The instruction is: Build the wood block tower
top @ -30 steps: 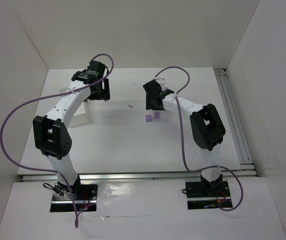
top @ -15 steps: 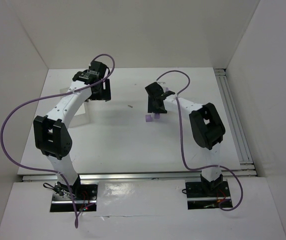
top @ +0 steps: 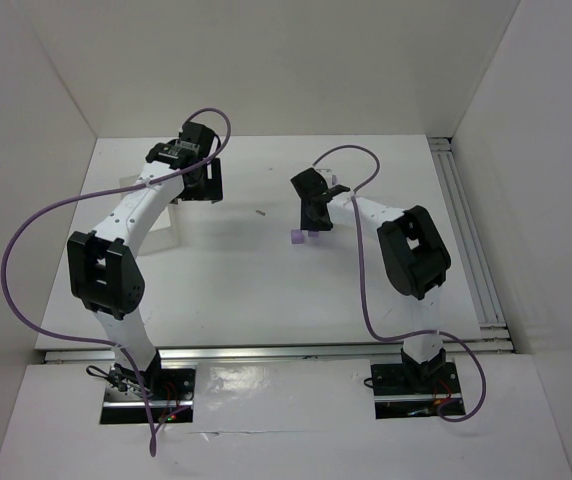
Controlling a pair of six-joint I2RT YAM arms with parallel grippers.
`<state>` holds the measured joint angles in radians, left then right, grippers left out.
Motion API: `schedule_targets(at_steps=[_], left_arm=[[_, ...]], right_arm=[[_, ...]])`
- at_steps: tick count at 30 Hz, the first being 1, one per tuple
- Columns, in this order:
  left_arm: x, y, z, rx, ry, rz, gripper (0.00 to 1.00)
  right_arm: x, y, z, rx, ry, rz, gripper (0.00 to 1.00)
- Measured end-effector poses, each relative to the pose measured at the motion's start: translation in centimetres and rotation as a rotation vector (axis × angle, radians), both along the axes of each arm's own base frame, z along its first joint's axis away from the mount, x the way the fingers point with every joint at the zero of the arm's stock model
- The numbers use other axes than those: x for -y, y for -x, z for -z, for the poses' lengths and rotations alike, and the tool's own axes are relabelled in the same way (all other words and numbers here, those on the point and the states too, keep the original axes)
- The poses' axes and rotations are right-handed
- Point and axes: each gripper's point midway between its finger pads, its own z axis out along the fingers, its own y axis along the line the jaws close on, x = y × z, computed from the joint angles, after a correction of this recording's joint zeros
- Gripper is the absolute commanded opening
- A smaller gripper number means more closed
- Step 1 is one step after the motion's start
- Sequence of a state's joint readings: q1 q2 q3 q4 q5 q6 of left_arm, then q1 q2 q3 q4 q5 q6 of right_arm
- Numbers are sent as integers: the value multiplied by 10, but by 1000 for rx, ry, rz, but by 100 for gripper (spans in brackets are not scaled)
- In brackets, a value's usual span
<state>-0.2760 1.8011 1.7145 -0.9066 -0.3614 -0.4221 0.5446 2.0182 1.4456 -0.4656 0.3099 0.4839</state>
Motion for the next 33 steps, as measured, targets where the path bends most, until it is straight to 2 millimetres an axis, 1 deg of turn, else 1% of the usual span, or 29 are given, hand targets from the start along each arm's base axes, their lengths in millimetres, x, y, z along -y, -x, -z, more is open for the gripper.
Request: schedule_targets(at_steps=[5, 15, 17, 18, 19, 22, 28, 33], left_arm=[[0, 0, 0, 0, 0, 0, 99], [3, 1, 0, 0, 0, 8, 99], [4, 1, 0, 0, 0, 9, 99], [4, 1, 0, 0, 0, 9, 99], [4, 1, 0, 0, 0, 9, 99], [5, 1, 0, 0, 0, 13, 99], [8, 1, 3, -8, -3, 19, 99], [10, 2, 6, -20, -6, 24, 99]], right_arm=[[-3, 2, 0, 0, 2, -19, 35], [-9, 12, 0, -4, 7, -51, 35], [-11, 14, 1, -6, 7, -56, 38], [-11, 15, 1, -6, 8, -58, 42], [-12, 16, 1, -7, 8, -59, 44], [-12, 17, 1, -8, 10, -63, 48], [-9, 22, 4, -27, 25, -65, 48], [-6, 23, -4, -16, 32, -59, 49]])
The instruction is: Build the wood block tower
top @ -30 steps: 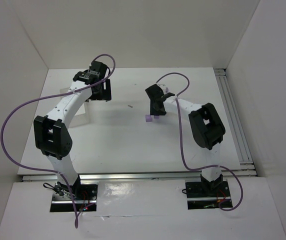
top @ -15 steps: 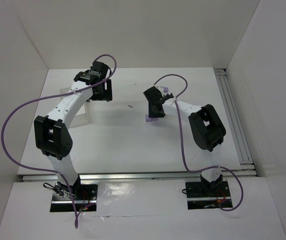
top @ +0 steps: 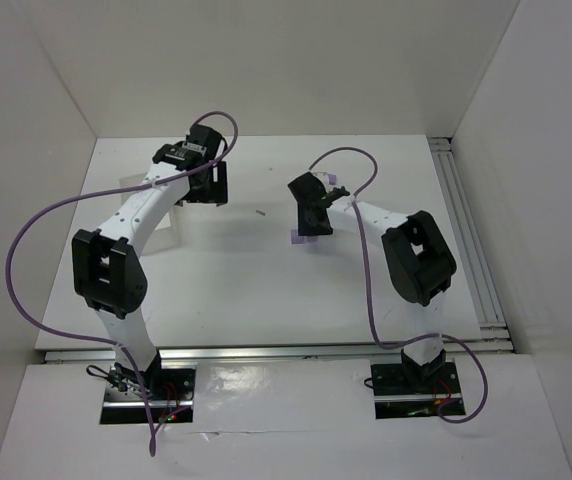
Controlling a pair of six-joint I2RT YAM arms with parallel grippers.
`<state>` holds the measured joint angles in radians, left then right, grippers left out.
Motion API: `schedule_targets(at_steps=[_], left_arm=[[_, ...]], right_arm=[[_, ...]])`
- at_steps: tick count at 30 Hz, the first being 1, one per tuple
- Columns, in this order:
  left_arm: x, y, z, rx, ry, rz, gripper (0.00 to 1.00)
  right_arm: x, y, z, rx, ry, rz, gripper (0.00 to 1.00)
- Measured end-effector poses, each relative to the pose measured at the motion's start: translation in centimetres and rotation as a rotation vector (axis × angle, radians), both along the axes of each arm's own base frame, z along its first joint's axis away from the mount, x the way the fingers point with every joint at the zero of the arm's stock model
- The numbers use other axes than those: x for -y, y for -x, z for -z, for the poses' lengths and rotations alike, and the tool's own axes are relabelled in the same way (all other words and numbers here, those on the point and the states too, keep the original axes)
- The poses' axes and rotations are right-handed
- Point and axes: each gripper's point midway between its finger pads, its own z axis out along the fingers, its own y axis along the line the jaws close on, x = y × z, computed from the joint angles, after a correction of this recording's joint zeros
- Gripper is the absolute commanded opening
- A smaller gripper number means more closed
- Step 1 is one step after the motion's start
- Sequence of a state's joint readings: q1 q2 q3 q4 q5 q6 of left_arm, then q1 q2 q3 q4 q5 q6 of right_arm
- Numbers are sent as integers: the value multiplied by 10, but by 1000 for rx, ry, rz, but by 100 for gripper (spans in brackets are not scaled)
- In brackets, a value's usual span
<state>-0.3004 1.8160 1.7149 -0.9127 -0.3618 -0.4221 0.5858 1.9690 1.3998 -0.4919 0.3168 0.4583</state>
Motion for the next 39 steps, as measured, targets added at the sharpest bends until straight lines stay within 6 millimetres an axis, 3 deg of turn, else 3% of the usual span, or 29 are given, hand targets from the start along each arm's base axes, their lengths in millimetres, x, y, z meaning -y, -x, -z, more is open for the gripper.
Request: schedule_targets(at_steps=[2, 4, 6, 7, 9, 16, 27, 39], left_arm=[[1, 0, 0, 0, 0, 2, 99], [1, 0, 0, -1, 0, 3, 99], [3, 1, 0, -1, 0, 7, 99], [3, 1, 0, -1, 0, 8, 99], [4, 1, 0, -2, -1, 11, 99], [8, 1, -2, 4, -1, 18, 99], [5, 1, -2, 7, -18, 12, 99], [3, 1, -2, 6, -30, 6, 99]], right_arm=[[0, -1, -7, 13, -5, 2, 49], [0, -2, -15, 30, -13, 3, 60], [0, -3, -22, 44, -19, 3, 75], [0, -3, -27, 52, -24, 2, 91], [-1, -4, -33, 65, -33, 0, 99], [-7, -3, -34, 50, -51, -35, 99], [-15, 4, -9, -23, -52, -91, 99], [-19, 1, 6, -48, -40, -105, 99]])
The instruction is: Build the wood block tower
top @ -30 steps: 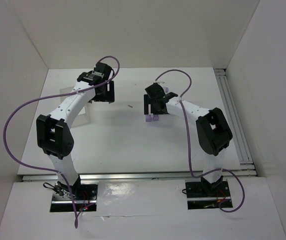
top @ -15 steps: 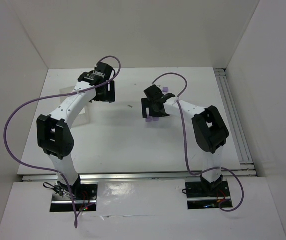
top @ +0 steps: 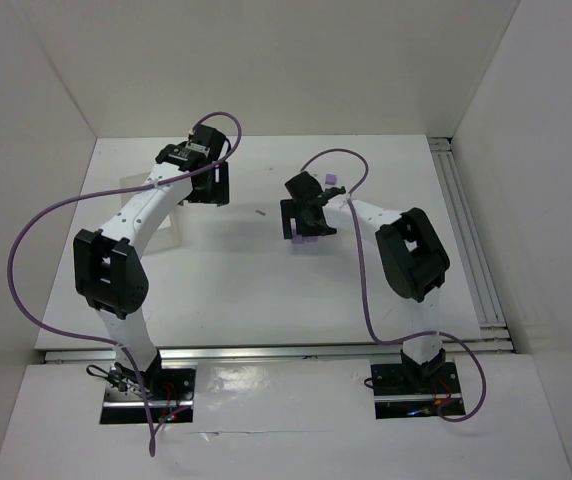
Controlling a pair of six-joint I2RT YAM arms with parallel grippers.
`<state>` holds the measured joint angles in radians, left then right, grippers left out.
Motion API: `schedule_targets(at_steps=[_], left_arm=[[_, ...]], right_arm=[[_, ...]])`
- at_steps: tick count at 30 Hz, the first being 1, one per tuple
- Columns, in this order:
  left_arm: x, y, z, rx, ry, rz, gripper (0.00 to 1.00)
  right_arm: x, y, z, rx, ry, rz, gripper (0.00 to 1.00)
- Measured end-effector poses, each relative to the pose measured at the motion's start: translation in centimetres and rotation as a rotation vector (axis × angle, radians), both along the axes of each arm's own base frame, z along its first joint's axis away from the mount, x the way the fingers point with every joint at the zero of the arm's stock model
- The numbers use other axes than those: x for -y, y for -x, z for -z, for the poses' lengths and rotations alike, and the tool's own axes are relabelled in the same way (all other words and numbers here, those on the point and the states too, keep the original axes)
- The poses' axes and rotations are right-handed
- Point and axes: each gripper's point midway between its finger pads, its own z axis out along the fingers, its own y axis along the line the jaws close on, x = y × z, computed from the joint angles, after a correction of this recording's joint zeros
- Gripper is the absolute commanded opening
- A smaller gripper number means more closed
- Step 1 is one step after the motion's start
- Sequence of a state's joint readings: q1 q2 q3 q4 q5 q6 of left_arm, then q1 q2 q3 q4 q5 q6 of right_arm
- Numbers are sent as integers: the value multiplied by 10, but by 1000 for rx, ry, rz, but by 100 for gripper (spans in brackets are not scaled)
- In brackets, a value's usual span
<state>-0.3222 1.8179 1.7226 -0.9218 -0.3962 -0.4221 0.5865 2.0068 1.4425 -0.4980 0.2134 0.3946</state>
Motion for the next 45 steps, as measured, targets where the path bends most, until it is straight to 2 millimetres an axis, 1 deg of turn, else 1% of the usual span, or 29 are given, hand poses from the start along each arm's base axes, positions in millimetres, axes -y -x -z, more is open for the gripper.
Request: schedule_targets(at_steps=[2, 3, 4, 7, 9, 10, 12, 14, 25, 28, 32, 35, 37, 39, 45], left_arm=[[0, 0, 0, 0, 0, 0, 99], [0, 0, 0, -1, -1, 0, 99], [0, 0, 0, -1, -1, 0, 99], [0, 0, 0, -1, -1, 0, 99], [0, 0, 0, -2, -1, 0, 99], [0, 0, 0, -2, -1, 0, 99], [0, 0, 0, -2, -1, 0, 99], [0, 0, 0, -2, -1, 0, 99], [0, 0, 0, -2, -2, 0, 99], [0, 0, 0, -2, -1, 0, 99], [0, 0, 0, -2, -2, 0, 99], [0, 0, 0, -2, -2, 0, 99], [0, 0, 0, -2, -2, 0, 99], [0, 0, 0, -2, -2, 0, 99], [0, 0, 0, -2, -2, 0, 99]], right_arm=[[-1, -2, -2, 5, -2, 0, 98], [-1, -3, -3, 9, -2, 1, 95], [-2, -5, -5, 15, -2, 1, 94], [-6, -8, -8, 29, -6, -1, 89], [-6, -8, -8, 30, -4, -2, 86], [-6, -8, -8, 30, -3, -3, 83], [-6, -8, -8, 30, -2, -2, 82], [-6, -8, -7, 28, 0, -1, 80], [-7, -7, -6, 28, 4, -2, 80], [-8, -6, -6, 30, 7, -1, 78], [-6, -6, -6, 31, 13, 6, 71], [-6, -6, -6, 32, 14, 10, 70], [-6, -7, -6, 34, 15, 11, 66], [-5, -7, -6, 35, 16, 18, 64], [-3, -8, -6, 42, 20, 42, 64]])
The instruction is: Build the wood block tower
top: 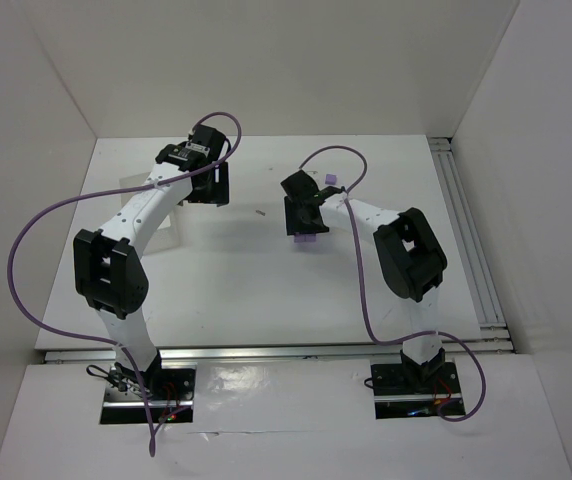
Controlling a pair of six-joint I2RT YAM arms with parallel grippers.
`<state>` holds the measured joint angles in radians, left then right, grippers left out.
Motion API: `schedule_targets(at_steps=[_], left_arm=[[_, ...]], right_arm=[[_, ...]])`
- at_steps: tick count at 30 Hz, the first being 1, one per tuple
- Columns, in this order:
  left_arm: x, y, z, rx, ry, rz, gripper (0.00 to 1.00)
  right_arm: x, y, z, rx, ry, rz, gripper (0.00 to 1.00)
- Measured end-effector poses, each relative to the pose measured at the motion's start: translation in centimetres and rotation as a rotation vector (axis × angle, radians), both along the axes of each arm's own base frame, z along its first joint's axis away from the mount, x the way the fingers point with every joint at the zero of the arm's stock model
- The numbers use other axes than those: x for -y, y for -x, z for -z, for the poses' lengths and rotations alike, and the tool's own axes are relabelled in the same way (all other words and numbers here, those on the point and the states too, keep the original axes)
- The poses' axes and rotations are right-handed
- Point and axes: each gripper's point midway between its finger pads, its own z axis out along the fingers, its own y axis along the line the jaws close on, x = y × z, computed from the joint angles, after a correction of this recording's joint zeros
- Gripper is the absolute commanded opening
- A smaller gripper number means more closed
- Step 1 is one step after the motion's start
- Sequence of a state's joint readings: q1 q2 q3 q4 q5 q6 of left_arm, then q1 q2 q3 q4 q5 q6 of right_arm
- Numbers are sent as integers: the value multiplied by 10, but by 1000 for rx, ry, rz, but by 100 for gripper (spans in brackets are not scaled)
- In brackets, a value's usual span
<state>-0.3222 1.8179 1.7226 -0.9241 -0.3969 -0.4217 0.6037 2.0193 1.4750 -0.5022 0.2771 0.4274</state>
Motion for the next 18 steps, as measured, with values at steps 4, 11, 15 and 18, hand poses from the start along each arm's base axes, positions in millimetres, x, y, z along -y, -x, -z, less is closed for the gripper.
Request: schedule_targets(at_steps=[4, 11, 15, 18], left_arm=[[0, 0, 0, 0, 0, 0, 99], [0, 0, 0, 0, 0, 0, 99], [0, 0, 0, 0, 0, 0, 99], [0, 0, 0, 0, 0, 0, 99]], right_arm=[[0, 0, -1, -2, -4, 17, 64], [-2, 1, -1, 0, -14, 48, 64], [-4, 3, -1, 0, -18, 59, 66], [-6, 4, 0, -2, -21, 62, 71]])
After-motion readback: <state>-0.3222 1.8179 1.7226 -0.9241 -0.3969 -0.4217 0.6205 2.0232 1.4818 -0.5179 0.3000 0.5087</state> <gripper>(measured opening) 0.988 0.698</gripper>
